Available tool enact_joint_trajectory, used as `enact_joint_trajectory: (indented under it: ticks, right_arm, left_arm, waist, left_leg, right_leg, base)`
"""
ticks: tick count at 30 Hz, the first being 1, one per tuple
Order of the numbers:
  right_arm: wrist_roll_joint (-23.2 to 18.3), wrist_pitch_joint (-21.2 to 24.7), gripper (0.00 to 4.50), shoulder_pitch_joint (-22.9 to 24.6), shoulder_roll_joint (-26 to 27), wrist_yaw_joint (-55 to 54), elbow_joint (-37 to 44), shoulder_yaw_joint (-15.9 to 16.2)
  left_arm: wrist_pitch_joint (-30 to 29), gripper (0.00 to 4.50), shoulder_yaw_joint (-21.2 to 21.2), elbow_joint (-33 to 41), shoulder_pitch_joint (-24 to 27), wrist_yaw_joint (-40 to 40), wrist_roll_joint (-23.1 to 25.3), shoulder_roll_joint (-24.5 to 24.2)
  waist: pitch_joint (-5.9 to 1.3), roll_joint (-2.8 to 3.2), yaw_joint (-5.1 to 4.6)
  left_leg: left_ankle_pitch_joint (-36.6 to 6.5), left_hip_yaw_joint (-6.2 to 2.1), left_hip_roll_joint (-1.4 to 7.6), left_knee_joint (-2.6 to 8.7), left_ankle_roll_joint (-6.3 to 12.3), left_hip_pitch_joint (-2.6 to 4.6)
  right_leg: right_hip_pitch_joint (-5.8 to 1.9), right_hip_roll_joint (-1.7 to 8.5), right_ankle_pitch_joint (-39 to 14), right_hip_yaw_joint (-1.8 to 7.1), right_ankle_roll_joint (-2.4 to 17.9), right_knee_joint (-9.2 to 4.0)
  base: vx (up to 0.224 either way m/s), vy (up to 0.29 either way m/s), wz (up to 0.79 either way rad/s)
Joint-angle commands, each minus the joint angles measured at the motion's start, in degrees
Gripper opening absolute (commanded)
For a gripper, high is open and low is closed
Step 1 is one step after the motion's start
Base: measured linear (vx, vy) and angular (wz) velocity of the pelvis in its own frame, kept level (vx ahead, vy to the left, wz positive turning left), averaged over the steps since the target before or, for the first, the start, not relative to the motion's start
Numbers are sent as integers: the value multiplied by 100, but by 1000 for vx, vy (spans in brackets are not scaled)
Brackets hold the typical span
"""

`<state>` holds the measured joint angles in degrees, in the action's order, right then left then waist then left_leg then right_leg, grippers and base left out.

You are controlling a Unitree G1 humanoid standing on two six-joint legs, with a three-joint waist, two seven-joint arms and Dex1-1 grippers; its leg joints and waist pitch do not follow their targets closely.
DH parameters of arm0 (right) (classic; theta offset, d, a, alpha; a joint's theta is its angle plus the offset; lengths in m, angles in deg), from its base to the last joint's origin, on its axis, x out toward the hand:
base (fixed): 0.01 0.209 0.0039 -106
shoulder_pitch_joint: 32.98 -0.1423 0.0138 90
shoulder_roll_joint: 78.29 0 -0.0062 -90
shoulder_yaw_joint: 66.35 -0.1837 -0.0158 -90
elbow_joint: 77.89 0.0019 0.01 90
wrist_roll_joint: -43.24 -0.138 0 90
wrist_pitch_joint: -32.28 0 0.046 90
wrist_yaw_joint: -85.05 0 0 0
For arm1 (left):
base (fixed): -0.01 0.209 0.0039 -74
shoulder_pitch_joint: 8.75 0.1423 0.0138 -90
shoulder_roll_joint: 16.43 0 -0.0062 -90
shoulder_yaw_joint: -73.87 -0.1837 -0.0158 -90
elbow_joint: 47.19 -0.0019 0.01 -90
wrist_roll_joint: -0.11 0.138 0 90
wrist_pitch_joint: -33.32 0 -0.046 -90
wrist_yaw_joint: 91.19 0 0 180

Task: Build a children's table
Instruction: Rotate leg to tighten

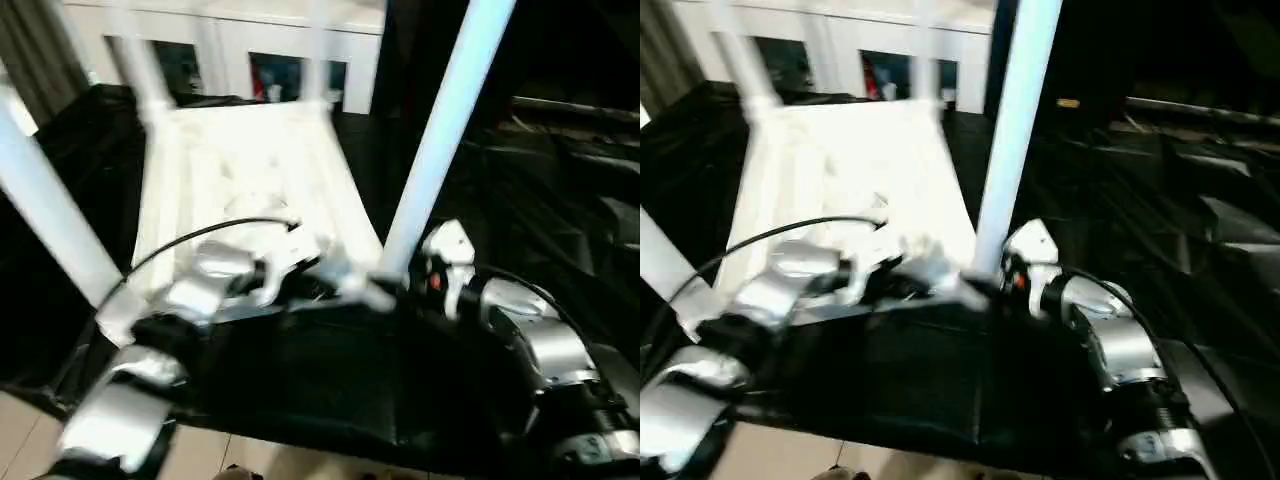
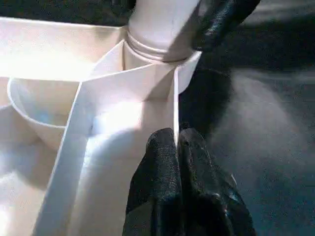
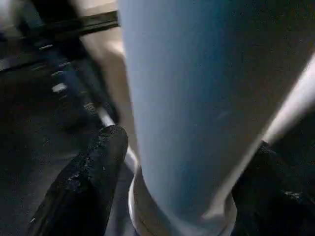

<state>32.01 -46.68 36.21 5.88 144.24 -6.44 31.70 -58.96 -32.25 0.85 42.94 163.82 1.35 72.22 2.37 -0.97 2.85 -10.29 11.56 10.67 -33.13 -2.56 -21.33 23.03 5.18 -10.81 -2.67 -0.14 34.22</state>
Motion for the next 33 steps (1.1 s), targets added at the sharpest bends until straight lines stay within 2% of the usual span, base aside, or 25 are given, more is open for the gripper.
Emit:
enact_joint_trajectory:
  ticks: [1, 3, 6, 7, 11, 16, 19, 22, 23, 24, 25, 26, 28, 30, 31, 32, 33]
  right_arm:
    - [-116, 106, 318, 34, -185, 501, 175, 154]
    - [-128, 117, 318, 48, -243, 612, 195, 183]
    - [-132, 120, 318, 66, -319, 751, 214, 243]
    - [-136, 122, 293, 77, -372, 845, 227, 286]
    - [-85, 105, 259, 121, -439, 1008, 241, 404]
    - [3, 55, 226, 84, -330, 811, 115, 376]
    - [-2, 47, 216, 100, -209, 557, 78, 311]
    - [28, 51, 210, 111, -7, 122, -50, 190]
    - [181, 11, 207, 70, 234, -531, -281, 76]
    - [187, 8, 206, 69, 241, -552, -288, 73]
    - [261, -16, 205, 50, 351, -846, -387, 27]
    - [315, 12, 205, 34, 471, -1138, -474, -27]
    - [360, 91, 204, 11, 723, -1670, -587, -144]
    - [359, 279, 203, -35, 1240, -2668, -710, -393]
    - [359, 279, 202, -35, 1240, -2668, -710, -393]
    - [365, 361, 202, -84, 1594, -3286, -824, -545]
    - [393, 361, 202, -122, 1737, -3523, -884, -584]
  left_arm:
    - [-36, 0, -215, 177, 77, 491, -68, -29]
    - [-43, 0, -211, 217, 101, 569, -100, -77]
    - [-77, 0, -210, 270, 133, 683, -143, -158]
    - [-103, 0, -210, 307, 155, 762, -173, -215]
    - [-112, 0, -162, 368, 204, 791, -198, -301]
    - [-111, 0, -134, 321, 184, 560, -139, -249]
    - [-73, 0, -81, 257, 159, 255, -97, -164]
    - [-150, 0, 5, 203, 121, -117, -75, -13]
    - [-163, 0, 65, 66, 55, -598, 15, 153]
    - [-163, 0, 67, 60, 52, -614, 18, 158]
    - [-159, 0, 95, -19, 15, -848, 61, 237]
    - [-166, 0, 116, -109, -33, -1100, 114, 322]
    - [-235, 0, 157, -260, -125, -1532, 172, 488]
    - [-457, 0, 215, -374, -256, -2065, 159, 846]
    - [-457, 0, 215, -374, -256, -2065, 159, 846]
    - [-561, 0, 232, -438, -343, -2412, 156, 1131]
    - [-587, 0, 226, -455, -374, -2530, 158, 1272]
  waist:
    - [-316, 14, 36]
    - [-311, -9, 69]
    - [-314, -11, 90]
    - [-314, -11, 90]
    - [-324, -8, 93]
    - [-325, -13, 85]
    - [-297, -13, 61]
    - [-273, -23, 20]
    - [-268, -25, 10]
    - [-256, -22, -16]
    - [-253, -37, -45]
    - [-257, -56, -77]
    - [-255, -51, -109]
    - [-236, -37, -147]
    - [-257, -56, -147]
    - [-260, -49, -143]
    - [-262, 0, -140]
  left_leg:
    - [-1230, -86, 313, 371, 393, 116]
    - [-1222, -71, 305, 368, 366, 121]
    - [-1212, -78, 301, 370, 320, 104]
    - [-1212, -78, 301, 370, 320, 104]
    - [-1118, -73, 290, 352, 343, 98]
    - [-1144, -80, 289, 357, 301, 100]
    - [-1402, -95, 284, 374, 214, 98]
    - [-1780, -119, 280, 398, 53, 112]
    - [-1831, -124, 275, 404, 21, 111]
    - [-1945, -133, 268, 413, -52, 120]
    - [-2056, -163, 260, 424, -115, 113]
    - [-2079, -165, 253, 426, -122, 93]
    - [-2147, -173, 251, 426, -139, 120]
    - [-2228, -162, 238, 426, -153, 132]
    - [-2227, -191, 226, 424, -161, 126]
    - [-2166, -191, 234, 434, -154, 112]
    - [-2145, -188, 242, 438, -176, 137]
  right_leg:
    - [-255, 283, -568, 202, 1608, -337]
    - [-243, 281, -519, 206, 1624, -333]
    - [-260, 305, -596, 207, 1586, -327]
    - [-260, 305, -596, 207, 1586, -327]
    - [-261, 305, -509, 206, 1576, -321]
    - [-260, 303, -579, 203, 1554, -325]
    - [-245, 314, -995, 212, 1479, -369]
    - [-207, 322, -1664, 215, 1305, -433]
    - [-202, 318, -1787, 215, 1250, -447]
    - [-179, 318, -2011, 213, 1171, -472]
    - [-190, 328, -2282, 200, 1057, -495]
    - [-184, 322, -2343, 203, 1013, -496]
    - [-166, 321, -2479, 201, 926, -530]
    - [-114, 317, -2680, 209, 869, -564]
    - [-147, 328, -2814, 184, 796, -581]
    - [-156, 329, -2758, 191, 781, -574]
    - [-117, 327, -2612, 201, 815, -578]
  base:
    - [0, 0, 0]
    - [0, 0, 0]
    - [0, 0, 0]
    - [0, 0, 0]
    - [0, 0, 0]
    - [0, 0, 0]
    - [0, 0, 0]
    - [0, 0, 0]
    - [0, 0, 0]
    - [0, 0, 0]
    - [0, 0, 0]
    - [0, 0, 0]
    - [0, 0, 0]
    - [0, 0, 0]
    - [0, 0, 0]
    - [0, 0, 0]
    - [0, 0, 0]
